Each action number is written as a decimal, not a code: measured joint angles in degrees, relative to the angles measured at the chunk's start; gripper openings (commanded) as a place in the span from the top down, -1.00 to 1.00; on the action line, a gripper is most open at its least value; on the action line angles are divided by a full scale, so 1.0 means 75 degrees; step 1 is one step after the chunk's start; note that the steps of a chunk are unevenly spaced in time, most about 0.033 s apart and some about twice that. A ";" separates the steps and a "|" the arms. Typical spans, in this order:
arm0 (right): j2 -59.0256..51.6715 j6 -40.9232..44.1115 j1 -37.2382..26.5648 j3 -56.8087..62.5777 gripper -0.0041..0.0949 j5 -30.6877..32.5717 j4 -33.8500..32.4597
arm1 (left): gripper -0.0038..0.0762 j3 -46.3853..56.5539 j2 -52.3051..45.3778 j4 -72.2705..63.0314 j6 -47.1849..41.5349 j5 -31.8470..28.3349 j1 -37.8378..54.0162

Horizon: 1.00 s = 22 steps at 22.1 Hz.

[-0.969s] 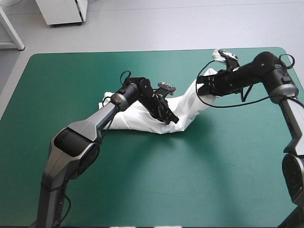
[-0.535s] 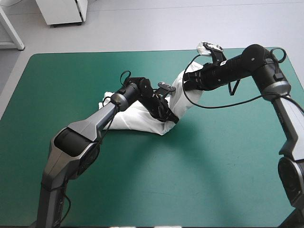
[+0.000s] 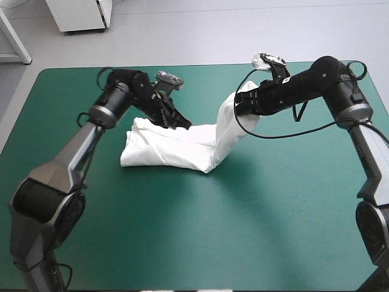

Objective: Fold the cloth

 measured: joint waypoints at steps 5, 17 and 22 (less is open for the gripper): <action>0.0000 -0.0076 0.0000 -0.0009 0.95 -0.0013 0.0152 | 0.93 0.1307 -0.2375 0.0033 -0.0016 0.0145 0.0566; 0.0811 -0.0416 0.2621 -0.0055 0.96 -0.1779 0.0265 | 0.93 0.6183 -0.8138 -0.0020 -0.1018 0.0330 0.0633; 0.1579 -0.0438 0.3070 -0.0469 0.96 -0.2141 0.0265 | 0.93 0.6190 -0.8440 -0.0042 -0.1035 0.0330 0.0633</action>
